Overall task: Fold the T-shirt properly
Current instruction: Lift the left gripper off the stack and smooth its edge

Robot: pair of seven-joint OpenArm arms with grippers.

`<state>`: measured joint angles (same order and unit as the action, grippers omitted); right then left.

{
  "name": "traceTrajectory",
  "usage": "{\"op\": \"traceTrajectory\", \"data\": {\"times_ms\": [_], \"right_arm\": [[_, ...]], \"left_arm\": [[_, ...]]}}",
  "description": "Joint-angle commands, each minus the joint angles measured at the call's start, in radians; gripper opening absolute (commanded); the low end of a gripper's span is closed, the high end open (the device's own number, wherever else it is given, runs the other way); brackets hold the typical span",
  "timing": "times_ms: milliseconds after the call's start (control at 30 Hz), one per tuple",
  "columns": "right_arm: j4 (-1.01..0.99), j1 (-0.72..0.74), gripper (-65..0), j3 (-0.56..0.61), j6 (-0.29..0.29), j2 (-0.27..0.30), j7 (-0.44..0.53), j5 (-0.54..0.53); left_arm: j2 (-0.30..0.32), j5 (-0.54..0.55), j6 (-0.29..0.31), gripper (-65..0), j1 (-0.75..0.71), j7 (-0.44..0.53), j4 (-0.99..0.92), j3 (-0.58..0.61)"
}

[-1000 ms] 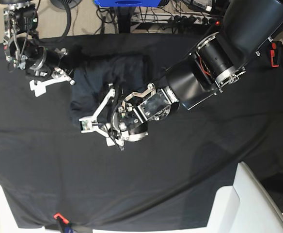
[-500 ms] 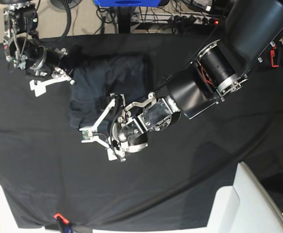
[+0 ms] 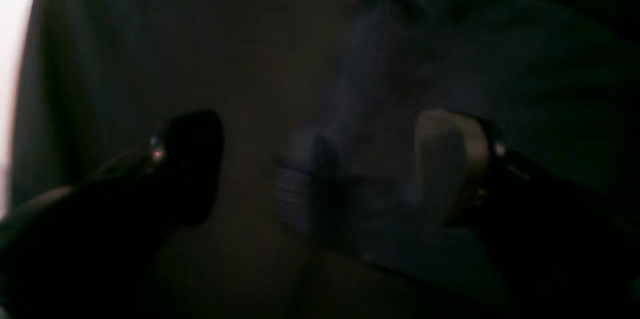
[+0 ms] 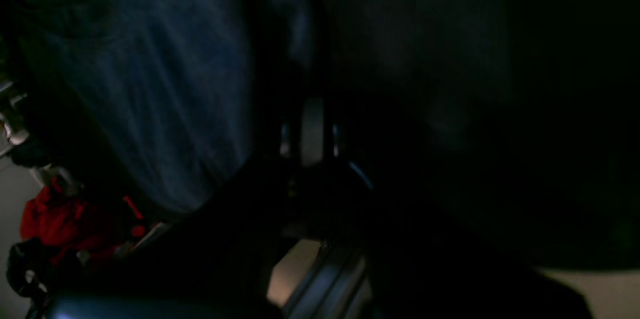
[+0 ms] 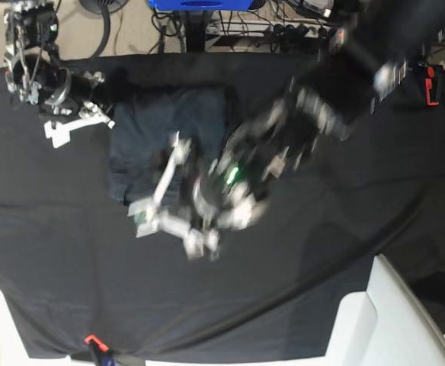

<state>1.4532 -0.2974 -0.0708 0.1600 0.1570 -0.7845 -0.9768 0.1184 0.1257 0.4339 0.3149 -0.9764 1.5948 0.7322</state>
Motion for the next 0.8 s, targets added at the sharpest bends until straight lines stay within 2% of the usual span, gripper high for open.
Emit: {"op": "traceTrajectory", "data": {"times_ms": [0,33,67,100,333,400,467,567,667,767], "right_arm": [[0.031,0.0,-62.9,-0.03,-0.006,0.011,0.012,-0.015],[0.042,-0.01,-62.9,-0.048,-0.006,0.014,0.02,-0.015],[0.054,-0.015,-62.9,-0.062,-0.006,0.014,0.026,-0.014],[0.062,-0.018,-62.9,-0.071,-0.006,0.016,0.027,-0.014],[0.114,-0.044,-62.9,-0.099,-0.006,0.023,0.029,0.031],[0.172,-0.064,-62.9,-0.087,-0.006,0.022,0.029,0.032],[0.238,-0.072,-62.9,-0.04,-0.007,0.023,0.027,0.032],[0.28,-0.053,-62.9,0.042,-0.007,0.031,0.023,0.034],[0.263,-0.013,-62.9,0.121,-0.007,0.031,0.023,0.035],[0.214,0.017,-62.9,0.148,-0.007,0.031,0.024,0.035]], "left_arm": [[0.004,-0.004,-0.005,-29.8,-0.013,0.011,0.054,-0.05],[0.004,-0.004,-0.005,-41.3,-0.055,0.011,0.082,-0.096],[0.004,-0.005,-0.005,-55.5,-0.095,0.012,0.106,-0.138],[0.004,-0.005,-0.005,-65.0,-0.122,0.012,0.121,-0.167],[0.007,-0.005,-0.005,-65.0,-0.256,0.018,0.143,-0.259],[0.007,-0.005,-0.005,-65.0,-0.296,0.076,0.141,-0.263],[0.007,-0.011,-0.005,-65.0,-0.333,0.138,0.135,-0.265],[0.013,-0.01,-0.005,-65.0,-0.368,0.175,0.124,-0.265],[0.025,-0.005,-0.005,-65.0,-0.386,0.207,0.109,-0.265],[0.025,-0.005,-0.005,-65.0,-0.386,0.208,0.077,-0.265]]}}
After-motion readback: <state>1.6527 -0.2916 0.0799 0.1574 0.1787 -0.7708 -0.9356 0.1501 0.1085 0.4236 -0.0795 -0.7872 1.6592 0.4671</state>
